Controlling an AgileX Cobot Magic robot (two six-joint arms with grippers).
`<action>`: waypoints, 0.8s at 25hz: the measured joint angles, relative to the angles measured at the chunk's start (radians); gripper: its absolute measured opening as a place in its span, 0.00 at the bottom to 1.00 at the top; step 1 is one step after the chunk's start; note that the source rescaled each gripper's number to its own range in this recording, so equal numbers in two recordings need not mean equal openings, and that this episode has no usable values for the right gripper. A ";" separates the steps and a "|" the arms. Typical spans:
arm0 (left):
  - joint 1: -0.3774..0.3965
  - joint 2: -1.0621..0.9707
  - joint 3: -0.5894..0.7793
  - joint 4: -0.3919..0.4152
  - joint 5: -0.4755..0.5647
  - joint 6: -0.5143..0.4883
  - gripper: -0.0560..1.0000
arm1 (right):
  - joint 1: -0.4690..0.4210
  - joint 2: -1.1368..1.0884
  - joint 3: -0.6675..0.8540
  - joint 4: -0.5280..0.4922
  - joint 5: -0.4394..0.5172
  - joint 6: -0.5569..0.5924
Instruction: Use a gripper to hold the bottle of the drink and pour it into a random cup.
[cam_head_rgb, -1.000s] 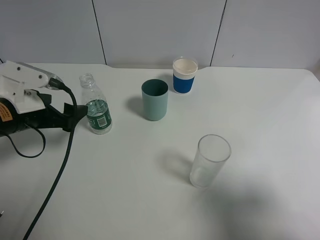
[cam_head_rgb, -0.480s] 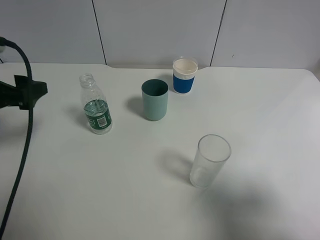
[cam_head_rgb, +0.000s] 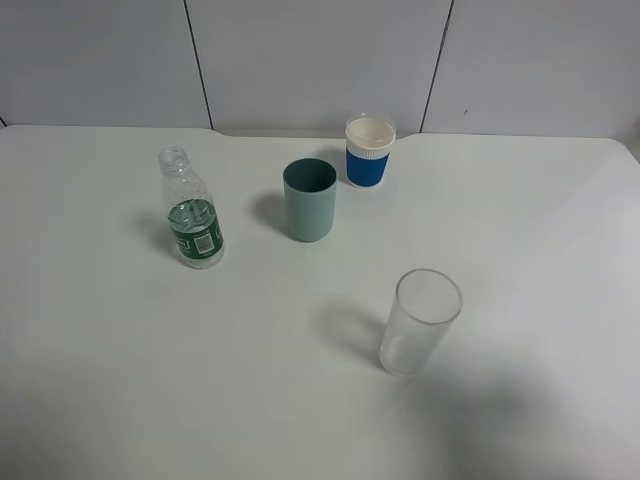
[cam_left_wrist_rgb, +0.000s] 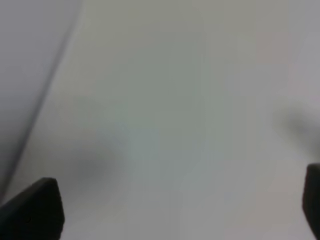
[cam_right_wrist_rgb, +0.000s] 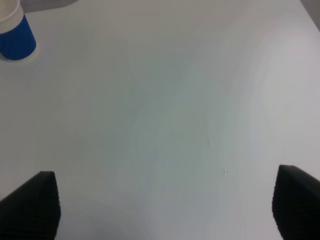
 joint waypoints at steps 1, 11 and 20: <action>0.014 -0.026 -0.006 0.000 0.031 0.005 0.92 | 0.000 0.000 0.000 0.000 0.000 0.000; 0.043 -0.247 -0.121 -0.185 0.364 0.142 0.92 | 0.000 0.000 0.000 0.000 0.000 0.000; 0.043 -0.404 -0.159 -0.227 0.613 0.188 0.92 | 0.000 0.000 0.000 0.000 0.000 0.000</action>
